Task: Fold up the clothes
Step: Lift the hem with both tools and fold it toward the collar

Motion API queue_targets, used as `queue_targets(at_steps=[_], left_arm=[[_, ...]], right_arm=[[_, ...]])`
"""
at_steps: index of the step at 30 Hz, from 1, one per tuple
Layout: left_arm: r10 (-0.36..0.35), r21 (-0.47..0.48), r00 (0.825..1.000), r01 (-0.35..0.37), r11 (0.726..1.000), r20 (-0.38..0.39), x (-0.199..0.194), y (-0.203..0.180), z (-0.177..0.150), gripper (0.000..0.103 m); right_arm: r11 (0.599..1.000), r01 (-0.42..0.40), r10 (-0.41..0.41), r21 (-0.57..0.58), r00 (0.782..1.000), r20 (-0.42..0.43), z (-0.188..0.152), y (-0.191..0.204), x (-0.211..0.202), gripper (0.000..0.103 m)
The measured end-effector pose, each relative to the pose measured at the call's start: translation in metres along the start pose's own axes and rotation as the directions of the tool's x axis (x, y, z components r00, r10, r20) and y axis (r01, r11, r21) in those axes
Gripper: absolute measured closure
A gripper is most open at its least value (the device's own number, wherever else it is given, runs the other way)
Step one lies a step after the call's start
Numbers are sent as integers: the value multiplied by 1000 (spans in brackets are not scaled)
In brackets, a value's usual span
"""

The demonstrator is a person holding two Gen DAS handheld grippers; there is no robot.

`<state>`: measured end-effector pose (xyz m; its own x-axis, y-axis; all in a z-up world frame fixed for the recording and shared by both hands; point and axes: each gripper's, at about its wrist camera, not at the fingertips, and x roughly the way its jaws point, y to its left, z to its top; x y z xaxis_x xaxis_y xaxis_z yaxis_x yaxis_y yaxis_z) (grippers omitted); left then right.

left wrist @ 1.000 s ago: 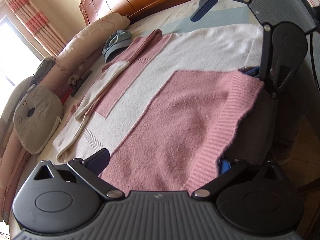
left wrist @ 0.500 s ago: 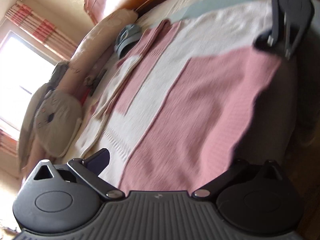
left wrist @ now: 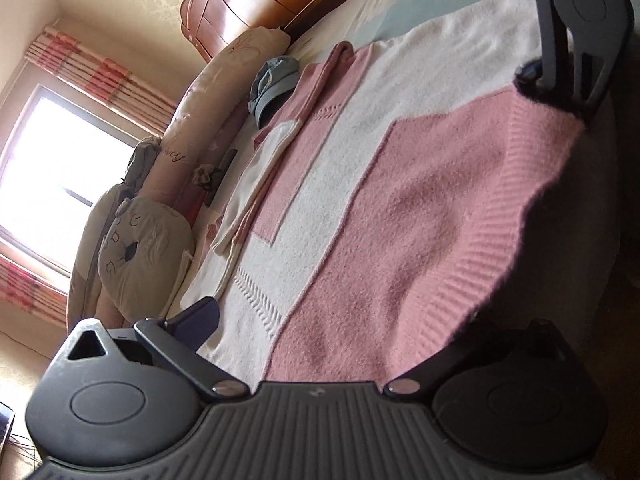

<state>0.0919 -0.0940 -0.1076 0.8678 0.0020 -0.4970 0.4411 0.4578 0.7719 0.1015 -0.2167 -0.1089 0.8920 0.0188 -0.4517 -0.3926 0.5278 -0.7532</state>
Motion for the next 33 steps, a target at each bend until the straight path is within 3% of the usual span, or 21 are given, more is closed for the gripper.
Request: queue_targets(at_steps=[4,6,13,18,25,28,33], left_arm=[[39,-16,997,-40,999,-66,5,8,-12,0],[30,-52,997,-34,998,-72,6,10,-11,0],[67,-37,995,-70,997,-75,5,7,-12,0],[51,-113,994,-62,992,-99,6,14,-15,0],[171,-151,983,-180,972,-72,3,21,-14,0],[275,-166,961,-277,946,-36,-2,25,-13,0],[274,-145,961,-276,950,-36,5,32,-11,0]], right_arm=[[1000,31,-31,-1,999,-25,-4,-2,2,0],[999,33,-33,9,999,-21,0,-1,5,0],[997,67,-67,37,998,-15,8,0,14,0],[994,97,-97,50,995,-1,6,0,13,0],[971,231,-235,65,970,60,9,-7,8,0],[967,243,-248,73,967,65,9,-10,8,0],[969,241,-245,61,968,62,8,-9,10,0]])
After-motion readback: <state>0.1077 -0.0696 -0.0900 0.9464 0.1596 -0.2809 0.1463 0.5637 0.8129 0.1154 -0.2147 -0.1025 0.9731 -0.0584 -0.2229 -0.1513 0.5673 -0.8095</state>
